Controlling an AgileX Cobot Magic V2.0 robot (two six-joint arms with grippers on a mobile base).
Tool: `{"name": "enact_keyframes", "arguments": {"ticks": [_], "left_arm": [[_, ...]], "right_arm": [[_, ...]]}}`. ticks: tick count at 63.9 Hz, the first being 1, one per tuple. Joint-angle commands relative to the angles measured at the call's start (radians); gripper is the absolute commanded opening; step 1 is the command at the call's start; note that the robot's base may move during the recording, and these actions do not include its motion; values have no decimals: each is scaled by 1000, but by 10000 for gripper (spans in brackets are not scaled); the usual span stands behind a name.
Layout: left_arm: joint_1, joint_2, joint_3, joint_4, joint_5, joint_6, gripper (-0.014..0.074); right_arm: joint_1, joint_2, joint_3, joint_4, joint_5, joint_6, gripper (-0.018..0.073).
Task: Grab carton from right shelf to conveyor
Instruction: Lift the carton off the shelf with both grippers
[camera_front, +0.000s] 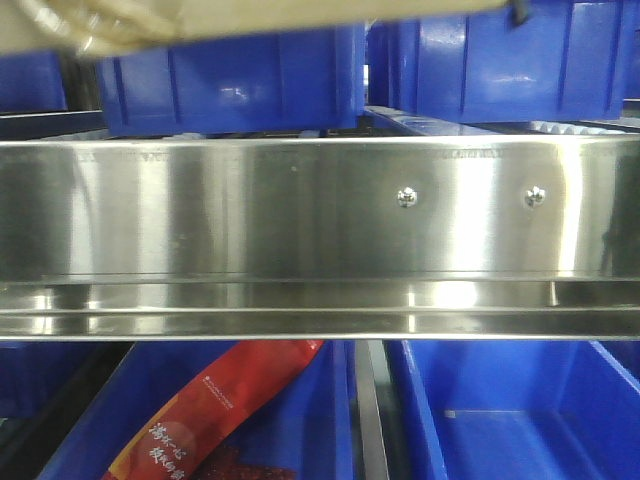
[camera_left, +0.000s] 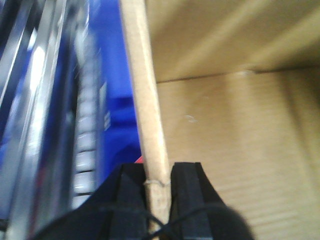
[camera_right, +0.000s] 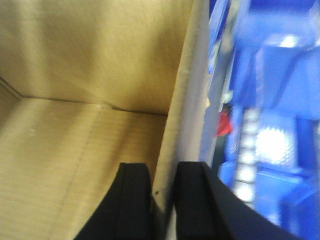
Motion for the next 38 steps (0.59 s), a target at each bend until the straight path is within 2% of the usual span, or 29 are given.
{"name": "enact_keyframes", "arguments": {"ticks": [1,9,19,28,33,38], "left_arm": [[-58,-41,-7,30,8,-45,-16],[-167,-61,-7,101,8,-138,-16],[-316,-70,8,164,8,-197,-16],[-453,-85,77,287,8,-283,-16],[-495,-90,101,300,8,-306,-16],[-507,-90,106,300,8,-307,-16]], "right_arm": [[-5,-72,71,-47,-35,-29,-70],[-5,-172,221,-72,-35,-29,-70],[-5,-311,385,-76,-35,-29,-70],[-5,-397,459,-76,-35,-29,-70],[-5,-422,471,-76,-35,-29,-70],[-5,-429,472,-76,-35,-29,-70]]}}
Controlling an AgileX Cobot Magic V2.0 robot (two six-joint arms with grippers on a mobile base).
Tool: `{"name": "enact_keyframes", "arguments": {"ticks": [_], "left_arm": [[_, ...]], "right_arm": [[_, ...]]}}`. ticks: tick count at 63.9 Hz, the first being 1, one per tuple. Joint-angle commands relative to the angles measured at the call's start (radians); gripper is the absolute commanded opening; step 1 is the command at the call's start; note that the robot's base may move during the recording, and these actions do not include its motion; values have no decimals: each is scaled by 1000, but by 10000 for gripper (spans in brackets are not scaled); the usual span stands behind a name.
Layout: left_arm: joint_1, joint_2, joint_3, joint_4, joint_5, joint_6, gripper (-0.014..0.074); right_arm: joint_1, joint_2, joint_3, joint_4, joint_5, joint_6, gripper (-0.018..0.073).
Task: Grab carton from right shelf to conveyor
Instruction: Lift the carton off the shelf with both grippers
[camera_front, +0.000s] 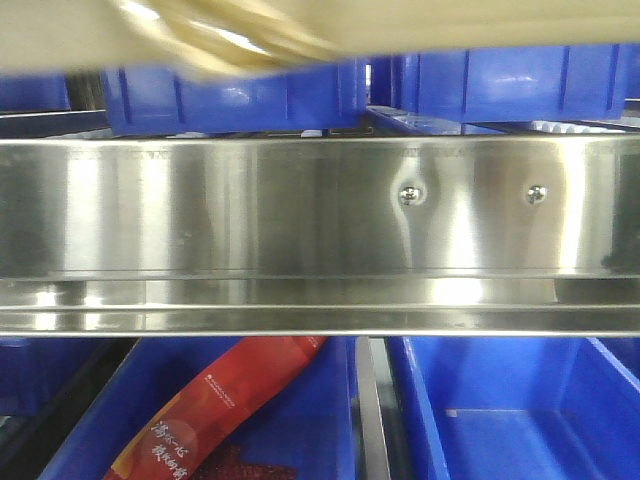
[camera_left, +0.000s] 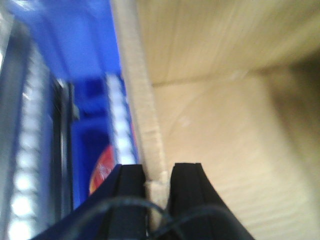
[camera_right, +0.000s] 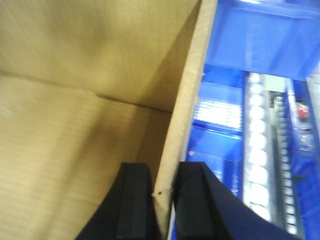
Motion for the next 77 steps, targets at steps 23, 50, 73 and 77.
{"name": "enact_keyframes", "arguments": {"ticks": [23,50,73,77], "left_arm": [[-27,-16,3,-18,-33,-7,-16],[-27,-16,3,-16,-33,-7,-16],[-27,-16,3,-16,-49,-7,-16],[-27,-16,3,-16,-49,-7,-16]], "right_arm": [[-1,-21,4,16,-51,-18,-70],[-1,-21,4,16,-87,-18,-70],[-1,-21,4,16,-117,-18,-70],[-1,-21,4,16,-117,-18,-70]]}}
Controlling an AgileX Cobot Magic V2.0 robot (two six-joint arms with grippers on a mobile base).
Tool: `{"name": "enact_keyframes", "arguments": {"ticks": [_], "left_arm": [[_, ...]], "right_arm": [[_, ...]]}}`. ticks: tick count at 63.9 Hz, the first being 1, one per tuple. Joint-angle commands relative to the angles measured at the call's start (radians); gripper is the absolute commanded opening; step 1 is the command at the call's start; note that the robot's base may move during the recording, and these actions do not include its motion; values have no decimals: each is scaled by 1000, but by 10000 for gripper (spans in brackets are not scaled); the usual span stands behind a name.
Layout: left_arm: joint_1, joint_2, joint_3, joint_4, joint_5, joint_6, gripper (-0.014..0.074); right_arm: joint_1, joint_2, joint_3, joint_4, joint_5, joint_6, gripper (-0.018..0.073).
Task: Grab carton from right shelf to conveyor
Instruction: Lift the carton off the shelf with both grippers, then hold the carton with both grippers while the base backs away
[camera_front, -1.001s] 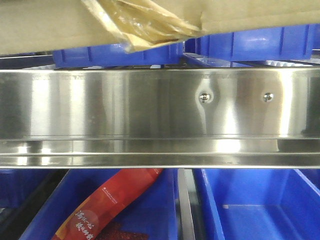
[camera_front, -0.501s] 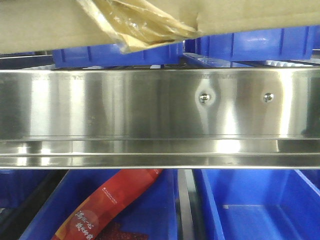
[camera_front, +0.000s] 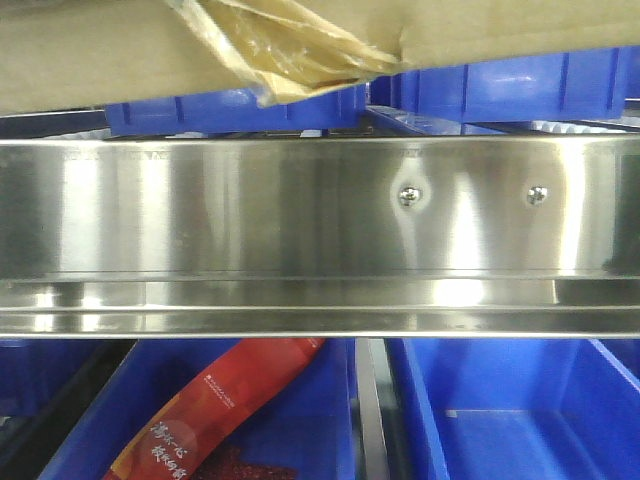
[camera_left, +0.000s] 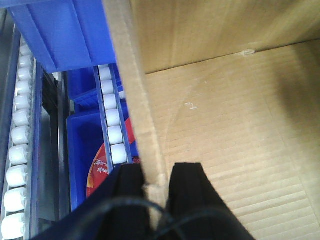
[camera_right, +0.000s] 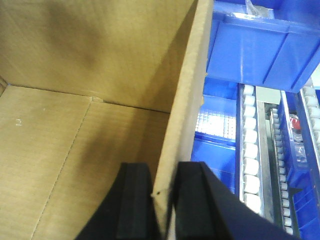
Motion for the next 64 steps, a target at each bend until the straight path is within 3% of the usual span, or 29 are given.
{"name": "enact_keyframes", "arguments": {"ticks": [1,64], "left_arm": [[-13,-14,-4,-33,-46,6,-16],[-13,-14,-4,-33,-46,6,-16]], "right_arm": [[-1,-10,-2,25,-77,-16,-70],[-1,-10,-2,25,-82,-16,-70]]}}
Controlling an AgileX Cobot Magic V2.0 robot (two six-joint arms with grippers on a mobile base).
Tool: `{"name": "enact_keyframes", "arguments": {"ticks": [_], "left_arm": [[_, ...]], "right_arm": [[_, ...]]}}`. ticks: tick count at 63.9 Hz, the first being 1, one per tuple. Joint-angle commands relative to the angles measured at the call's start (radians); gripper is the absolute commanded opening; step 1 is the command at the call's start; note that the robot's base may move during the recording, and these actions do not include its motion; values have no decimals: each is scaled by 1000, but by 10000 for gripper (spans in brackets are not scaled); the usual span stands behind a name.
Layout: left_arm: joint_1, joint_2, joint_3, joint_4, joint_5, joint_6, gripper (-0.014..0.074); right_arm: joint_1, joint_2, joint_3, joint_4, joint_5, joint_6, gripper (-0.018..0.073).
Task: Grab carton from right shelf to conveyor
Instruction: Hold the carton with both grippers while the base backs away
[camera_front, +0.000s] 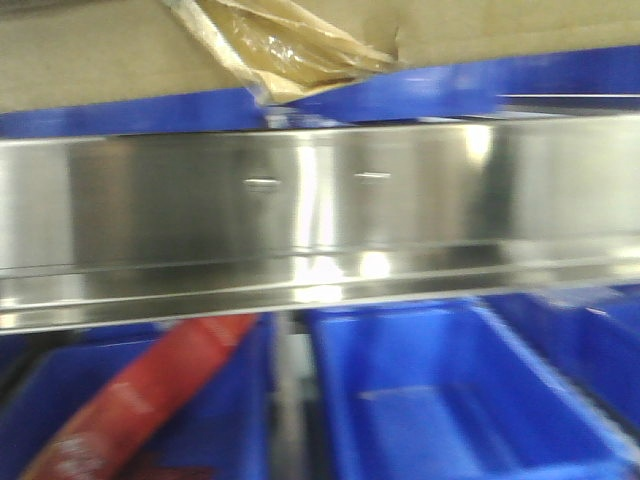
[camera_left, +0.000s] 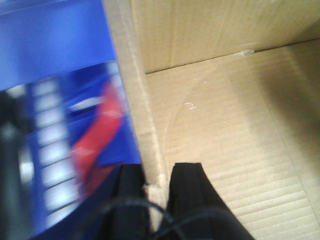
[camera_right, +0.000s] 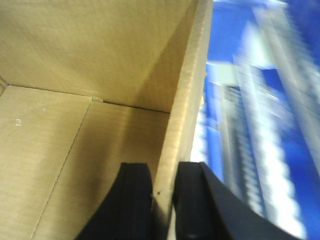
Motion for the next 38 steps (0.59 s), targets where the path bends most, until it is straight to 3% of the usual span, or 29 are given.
{"name": "enact_keyframes", "arguments": {"ticks": [1,38], "left_arm": [[-13,-13,-4,-37,-46,6,-16],[-13,-13,-4,-35,-46,6,-16]], "right_arm": [[-1,-10,-5,25,-74,-15,-70],[-1,-10,-5,25,-74,-15,-70]]}}
